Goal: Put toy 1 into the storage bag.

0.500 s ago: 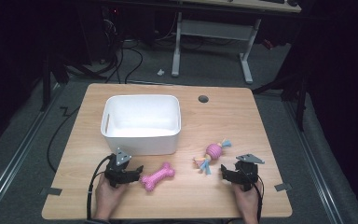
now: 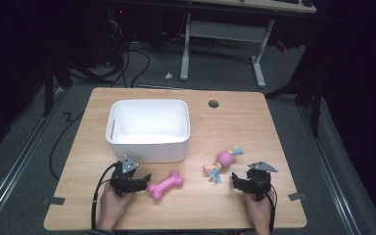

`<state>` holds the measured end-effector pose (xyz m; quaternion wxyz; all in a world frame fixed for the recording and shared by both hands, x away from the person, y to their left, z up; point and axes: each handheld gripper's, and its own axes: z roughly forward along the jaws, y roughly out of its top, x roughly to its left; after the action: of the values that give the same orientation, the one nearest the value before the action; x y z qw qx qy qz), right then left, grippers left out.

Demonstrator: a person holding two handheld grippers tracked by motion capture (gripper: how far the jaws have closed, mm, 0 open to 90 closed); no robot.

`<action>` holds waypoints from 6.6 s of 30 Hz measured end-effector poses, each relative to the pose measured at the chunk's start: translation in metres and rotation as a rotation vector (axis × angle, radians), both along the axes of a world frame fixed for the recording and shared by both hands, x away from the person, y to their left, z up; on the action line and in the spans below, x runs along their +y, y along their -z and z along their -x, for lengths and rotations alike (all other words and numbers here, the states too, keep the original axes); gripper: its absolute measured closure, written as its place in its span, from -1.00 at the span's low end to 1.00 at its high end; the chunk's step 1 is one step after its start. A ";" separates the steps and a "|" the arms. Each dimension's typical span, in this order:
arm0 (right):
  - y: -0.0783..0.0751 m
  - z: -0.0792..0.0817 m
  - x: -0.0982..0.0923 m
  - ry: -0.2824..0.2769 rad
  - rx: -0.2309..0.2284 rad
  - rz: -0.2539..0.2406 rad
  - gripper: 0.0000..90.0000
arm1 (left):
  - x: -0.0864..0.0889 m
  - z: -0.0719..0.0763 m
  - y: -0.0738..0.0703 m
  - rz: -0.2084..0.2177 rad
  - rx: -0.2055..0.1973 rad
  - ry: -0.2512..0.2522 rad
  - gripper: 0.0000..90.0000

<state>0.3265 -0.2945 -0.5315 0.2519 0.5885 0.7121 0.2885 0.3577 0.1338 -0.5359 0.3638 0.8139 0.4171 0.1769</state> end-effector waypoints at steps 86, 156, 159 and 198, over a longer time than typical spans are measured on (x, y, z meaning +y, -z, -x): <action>0.000 0.000 0.000 -0.003 -0.002 -0.001 -0.65 | -0.057 0.024 -0.056 -0.059 0.096 0.293 -0.26; 0.000 0.001 0.001 -0.014 -0.001 0.002 -0.65 | -0.071 0.032 -0.073 -0.191 0.112 0.322 0.31; 0.000 0.001 0.001 -0.013 0.000 0.000 -0.65 | -0.070 0.033 -0.079 -0.192 0.109 0.315 0.31; 0.000 0.002 0.002 -0.020 0.001 0.000 -0.65 | -0.019 -0.008 -0.180 -0.016 0.008 0.270 0.31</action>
<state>0.3244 -0.2926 -0.5314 0.2486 0.5815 0.7179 0.2908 0.3653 0.1148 -0.3561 0.3763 0.8662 0.3036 0.1263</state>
